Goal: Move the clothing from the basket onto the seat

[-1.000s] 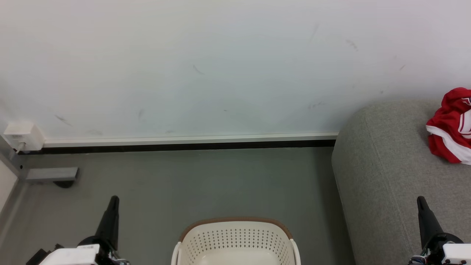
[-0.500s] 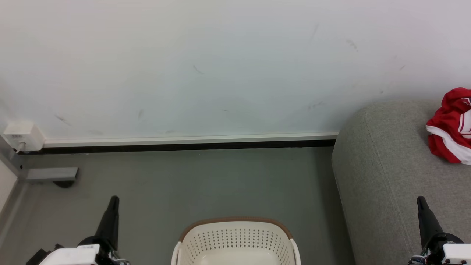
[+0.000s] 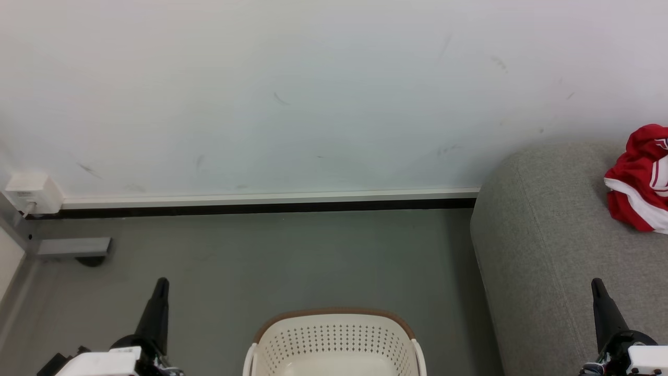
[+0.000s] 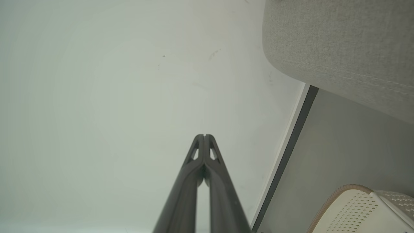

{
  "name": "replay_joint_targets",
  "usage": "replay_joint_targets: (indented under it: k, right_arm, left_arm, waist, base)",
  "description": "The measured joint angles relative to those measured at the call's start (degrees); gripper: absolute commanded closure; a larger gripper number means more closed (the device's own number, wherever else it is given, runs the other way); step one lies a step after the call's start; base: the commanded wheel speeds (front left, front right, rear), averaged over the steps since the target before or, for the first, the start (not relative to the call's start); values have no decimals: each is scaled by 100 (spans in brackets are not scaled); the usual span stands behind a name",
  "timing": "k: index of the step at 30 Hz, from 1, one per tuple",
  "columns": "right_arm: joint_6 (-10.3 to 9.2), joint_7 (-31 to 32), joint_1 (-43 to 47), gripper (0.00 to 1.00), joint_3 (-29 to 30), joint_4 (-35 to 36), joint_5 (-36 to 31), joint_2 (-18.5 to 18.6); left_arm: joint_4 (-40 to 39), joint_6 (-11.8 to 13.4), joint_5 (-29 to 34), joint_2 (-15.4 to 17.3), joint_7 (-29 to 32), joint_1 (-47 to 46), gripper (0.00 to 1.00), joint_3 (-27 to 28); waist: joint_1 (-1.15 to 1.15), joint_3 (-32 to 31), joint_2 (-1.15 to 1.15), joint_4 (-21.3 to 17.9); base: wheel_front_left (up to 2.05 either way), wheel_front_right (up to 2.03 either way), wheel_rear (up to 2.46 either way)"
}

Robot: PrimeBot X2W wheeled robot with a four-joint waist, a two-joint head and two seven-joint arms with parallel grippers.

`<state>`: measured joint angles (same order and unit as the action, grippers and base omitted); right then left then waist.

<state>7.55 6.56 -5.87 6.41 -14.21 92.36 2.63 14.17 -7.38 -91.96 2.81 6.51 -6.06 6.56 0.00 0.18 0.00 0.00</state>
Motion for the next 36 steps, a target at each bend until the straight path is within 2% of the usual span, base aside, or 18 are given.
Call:
replay_joint_targets:
  k: [36]
  right_arm:
    - [0, -1, 0, 100, 0, 1, 0, 0]
  left_arm:
    - [-1, 0, -1, 0, 0, 0, 100, 0]
  waist:
    - [0, 0, 0, 0]
  base:
    - [0, 0, 0]
